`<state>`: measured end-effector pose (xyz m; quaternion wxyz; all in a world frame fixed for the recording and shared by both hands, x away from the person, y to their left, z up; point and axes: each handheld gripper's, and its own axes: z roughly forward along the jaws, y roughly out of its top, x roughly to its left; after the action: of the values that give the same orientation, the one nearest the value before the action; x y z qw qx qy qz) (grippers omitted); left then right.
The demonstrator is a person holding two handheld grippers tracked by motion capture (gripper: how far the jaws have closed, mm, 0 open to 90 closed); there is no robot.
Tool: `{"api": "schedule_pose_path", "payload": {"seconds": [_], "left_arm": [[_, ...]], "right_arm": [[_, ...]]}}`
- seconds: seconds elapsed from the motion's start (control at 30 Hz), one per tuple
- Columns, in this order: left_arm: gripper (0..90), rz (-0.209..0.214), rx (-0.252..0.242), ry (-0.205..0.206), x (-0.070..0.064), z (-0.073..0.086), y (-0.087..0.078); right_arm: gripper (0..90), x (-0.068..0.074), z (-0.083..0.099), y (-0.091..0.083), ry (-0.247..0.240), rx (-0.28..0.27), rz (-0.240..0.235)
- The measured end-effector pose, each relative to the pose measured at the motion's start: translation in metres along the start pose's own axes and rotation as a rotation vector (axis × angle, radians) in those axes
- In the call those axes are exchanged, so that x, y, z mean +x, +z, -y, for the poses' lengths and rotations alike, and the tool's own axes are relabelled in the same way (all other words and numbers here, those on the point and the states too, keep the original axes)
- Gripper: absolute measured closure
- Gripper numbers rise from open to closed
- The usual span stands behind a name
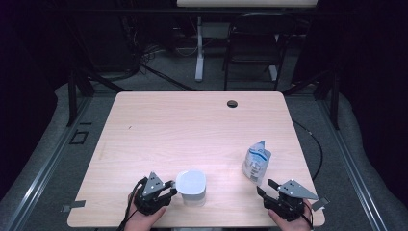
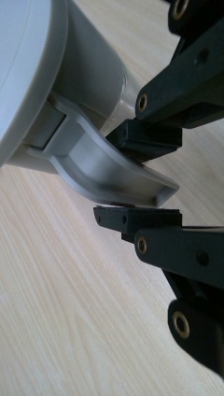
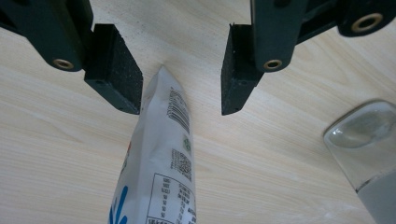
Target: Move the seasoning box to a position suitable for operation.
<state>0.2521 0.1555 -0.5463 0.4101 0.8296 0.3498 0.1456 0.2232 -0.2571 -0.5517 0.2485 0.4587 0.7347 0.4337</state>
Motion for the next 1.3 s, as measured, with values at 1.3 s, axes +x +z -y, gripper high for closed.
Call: {"api": "schedule_pose_path", "payload": {"seconds": [1.3], "left_arm": [[56.3,0.087,-0.041,-0.076,0.033,0.003,-0.04]], "right_arm": [[66.7,0.07,-0.064,0.022,-0.17,0.046,-0.198]]}}
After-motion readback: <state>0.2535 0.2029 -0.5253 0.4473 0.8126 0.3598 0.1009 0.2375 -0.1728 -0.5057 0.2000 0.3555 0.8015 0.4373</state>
